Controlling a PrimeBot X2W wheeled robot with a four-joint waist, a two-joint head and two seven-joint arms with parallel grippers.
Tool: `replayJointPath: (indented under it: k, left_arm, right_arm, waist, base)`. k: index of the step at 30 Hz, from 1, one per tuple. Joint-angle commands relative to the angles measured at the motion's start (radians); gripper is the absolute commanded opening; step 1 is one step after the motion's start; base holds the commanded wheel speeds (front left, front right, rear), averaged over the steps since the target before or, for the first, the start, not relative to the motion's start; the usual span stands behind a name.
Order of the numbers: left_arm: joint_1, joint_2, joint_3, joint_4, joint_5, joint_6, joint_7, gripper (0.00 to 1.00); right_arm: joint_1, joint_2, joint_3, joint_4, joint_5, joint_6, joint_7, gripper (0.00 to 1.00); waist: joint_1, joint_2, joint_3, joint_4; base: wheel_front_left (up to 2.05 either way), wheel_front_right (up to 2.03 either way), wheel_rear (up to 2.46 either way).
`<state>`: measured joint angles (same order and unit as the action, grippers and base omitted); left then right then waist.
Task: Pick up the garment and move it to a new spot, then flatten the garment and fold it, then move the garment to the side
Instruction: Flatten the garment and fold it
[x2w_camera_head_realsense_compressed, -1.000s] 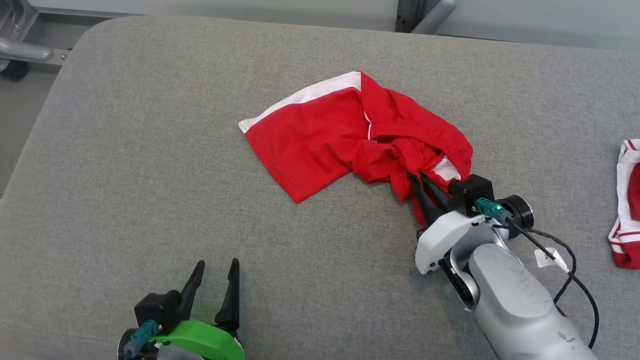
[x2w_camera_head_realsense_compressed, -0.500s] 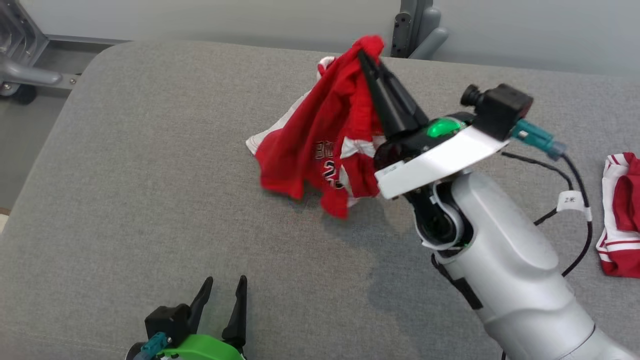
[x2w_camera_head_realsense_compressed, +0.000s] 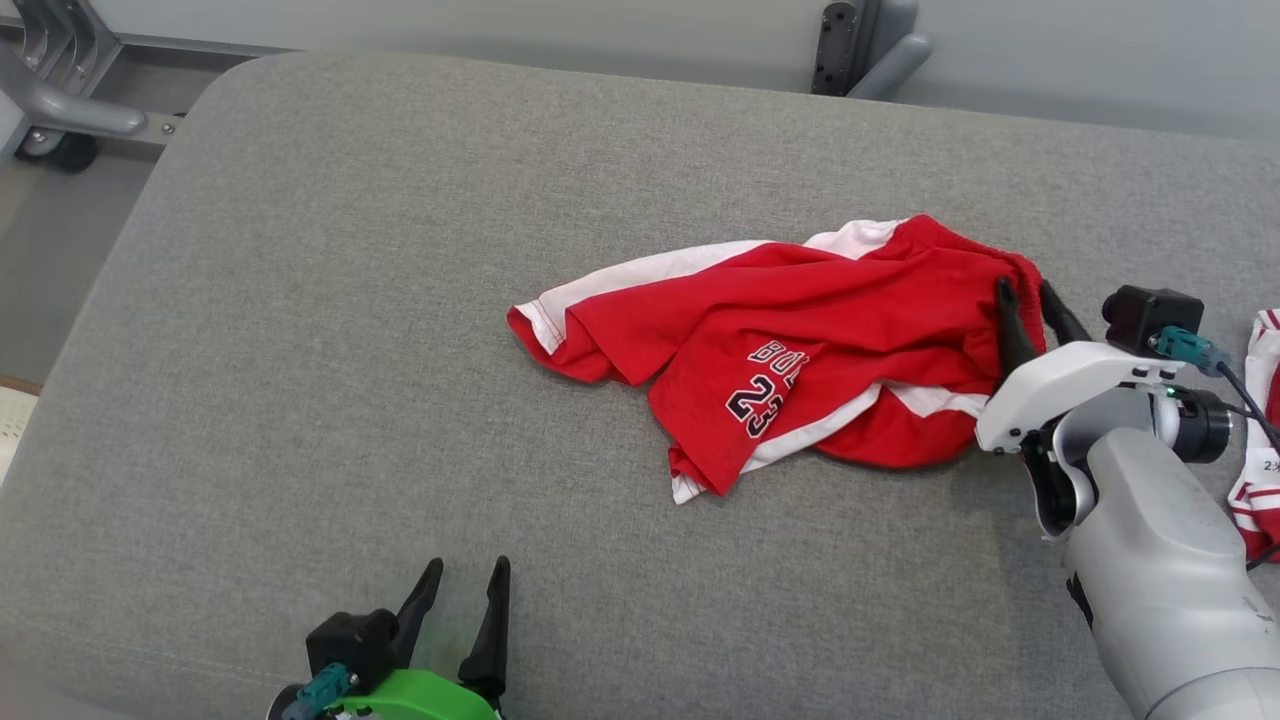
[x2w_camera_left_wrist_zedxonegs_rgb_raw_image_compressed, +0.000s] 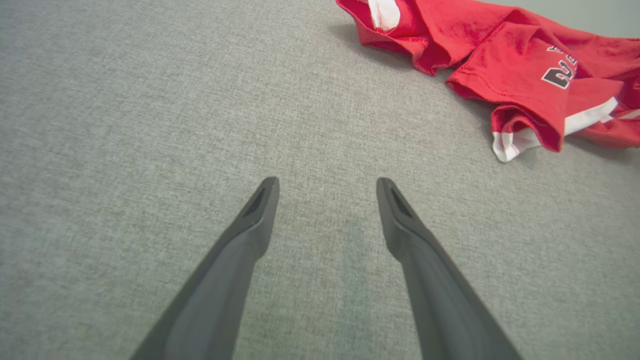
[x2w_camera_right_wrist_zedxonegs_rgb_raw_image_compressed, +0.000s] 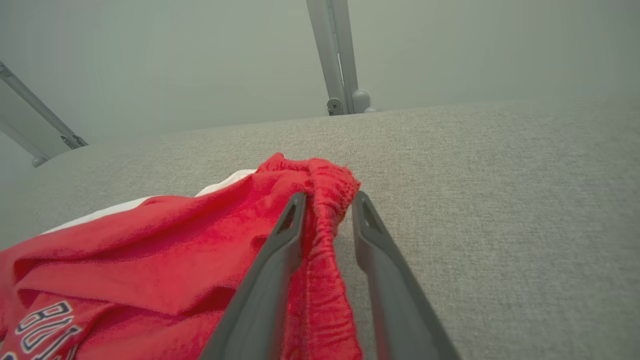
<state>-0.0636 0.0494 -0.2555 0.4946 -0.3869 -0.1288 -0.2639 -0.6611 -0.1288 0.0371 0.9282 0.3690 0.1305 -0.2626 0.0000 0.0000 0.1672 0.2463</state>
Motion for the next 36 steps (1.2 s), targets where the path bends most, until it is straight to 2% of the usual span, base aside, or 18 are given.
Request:
replayJointPath:
  k: [1, 3, 7, 15, 16, 21, 26, 28, 32, 36]
  left_arm:
    - [-0.02, 0.003, 0.0, 0.0, -0.004, -0.003, 0.0, 1.0]
    - [-0.024, 0.002, 0.002, -0.007, 0.005, -0.003, 0.0, 1.0]
    - [-0.023, 0.002, 0.014, -0.03, 0.016, -0.003, 0.0, 1.0]
    - [-0.004, 0.003, 0.025, -0.079, 0.028, -0.004, 0.0, 1.0]
    - [-0.004, 0.003, 0.025, -0.079, 0.028, -0.004, 0.0, 1.0]
    - [0.006, 0.003, 0.022, -0.079, 0.033, -0.004, 0.0, 1.0]
    - [-0.018, 0.003, 0.002, -0.07, 0.011, -0.004, 0.0, 1.0]
    - [-0.051, 0.003, -0.037, -0.058, -0.005, -0.004, 0.0, 1.0]
    - [-0.092, 0.003, -0.089, -0.02, -0.061, -0.004, 0.0, 1.0]
    - [-0.123, 0.004, -0.096, 0.028, -0.079, -0.004, 0.0, 1.0]
  right_arm:
    - [-0.014, -0.014, -0.021, 0.013, -0.062, 0.0, -0.003, 1.0]
    - [0.001, -0.016, -0.043, 0.01, -0.101, 0.0, -0.002, 1.0]
    - [0.056, -0.004, -0.058, -0.076, -0.151, 0.0, -0.002, 1.0]
    - [0.277, 0.02, -0.053, -0.42, -0.215, 0.0, -0.002, 1.0]
    - [0.277, 0.02, -0.053, -0.42, -0.215, 0.0, -0.002, 1.0]
    - [0.427, 0.036, -0.031, -0.579, -0.245, 0.0, -0.002, 1.0]
    - [0.508, 0.053, -0.032, -0.605, -0.237, 0.0, -0.002, 1.0]
    - [0.523, 0.061, -0.032, -0.608, -0.239, 0.0, -0.002, 1.0]
    - [0.503, 0.067, -0.035, -0.606, -0.243, 0.0, -0.002, 1.0]
    - [0.487, 0.067, -0.046, -0.604, -0.25, 0.0, -0.002, 1.0]
  waist:
    - [0.0, 0.0, 0.005, 0.004]
    - [0.0, 0.0, 0.001, -0.007]
    - [0.0, 0.0, -0.028, -0.046]
    - [0.0, 0.0, -0.091, -0.162]
    - [0.0, 0.0, -0.091, -0.162]
    - [0.0, 0.0, -0.103, -0.237]
    - [0.0, 0.0, -0.081, -0.299]
    - [0.0, 0.0, -0.052, -0.329]
    - [0.0, 0.0, -0.015, -0.354]
    - [0.0, 0.0, 0.004, -0.361]
  base:
    - [0.0, 0.0, 0.0]
    - [0.0, 0.0, 0.0]
    - [0.0, 0.0, 0.0]
    - [0.0, 0.0, 0.0]
    - [0.0, 0.0, 0.0]
    - [0.0, 0.0, 0.0]
    - [0.0, 0.0, 0.0]
    - [0.0, 0.0, 0.0]
    - [0.0, 0.0, 0.0]
    - [0.0, 0.0, 0.0]
